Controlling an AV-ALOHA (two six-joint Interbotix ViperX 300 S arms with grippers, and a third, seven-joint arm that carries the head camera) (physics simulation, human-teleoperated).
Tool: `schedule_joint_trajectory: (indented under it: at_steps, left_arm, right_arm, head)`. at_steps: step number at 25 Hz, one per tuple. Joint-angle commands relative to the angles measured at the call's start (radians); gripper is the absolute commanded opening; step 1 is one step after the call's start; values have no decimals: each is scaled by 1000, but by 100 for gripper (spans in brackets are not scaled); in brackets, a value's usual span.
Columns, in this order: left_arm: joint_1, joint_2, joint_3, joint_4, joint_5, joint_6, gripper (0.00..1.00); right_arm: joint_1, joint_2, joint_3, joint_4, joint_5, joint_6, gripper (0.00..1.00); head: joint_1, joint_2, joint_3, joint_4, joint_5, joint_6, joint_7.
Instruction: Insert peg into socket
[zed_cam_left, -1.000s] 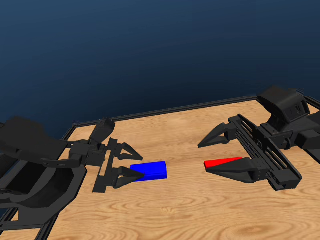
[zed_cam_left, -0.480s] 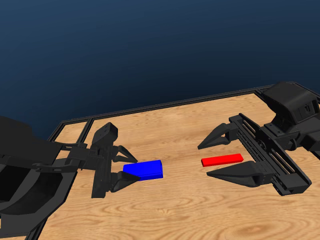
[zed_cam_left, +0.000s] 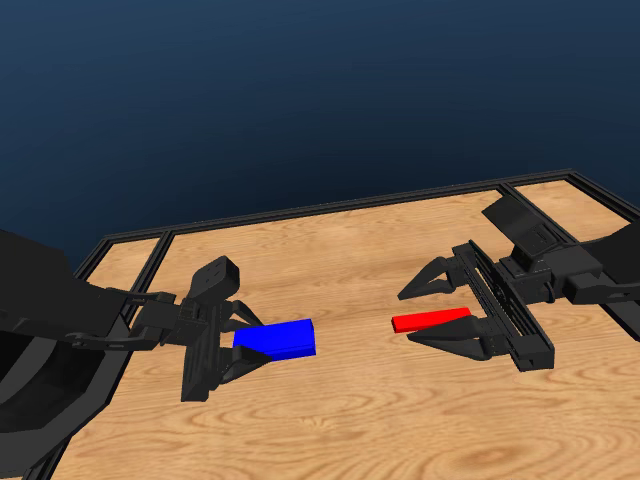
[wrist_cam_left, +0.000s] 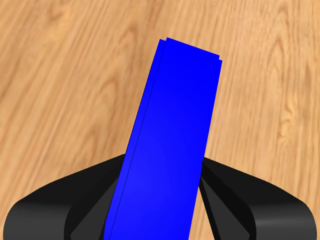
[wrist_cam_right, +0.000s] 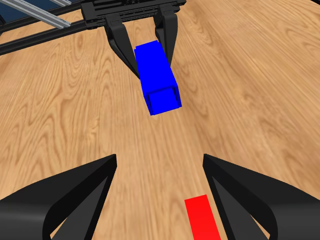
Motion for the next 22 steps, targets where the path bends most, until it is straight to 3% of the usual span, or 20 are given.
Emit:
schedule_joint_trajectory:
  at_steps: [1, 6, 17, 22]
  left_arm:
    - [-32, 5, -15, -4, -54, -34, 0]
    - [-38, -12, -18, -2, -65, -25, 0]
    - [-47, -6, -29, 7, -85, -39, 0]
    - [-49, -16, -28, 8, -84, -40, 0]
  right_arm:
    - [-6, 7, -9, 6, 104, -18, 100]
    - [-20, -2, 12, 1, 209, -14, 100]
    - [-75, 11, 24, -20, 261, -13, 100]
    - [-57, 99, 9, -46, 260, 59, 100]
  head:
    - [-1, -9, -17, -2, -7, -10, -10]
    - [-8, -16, -13, -9, -8, -33, -37]
    - [-19, -9, -18, -20, -14, -66, -69]
    - [-16, -9, -18, -20, -11, -68, -68]
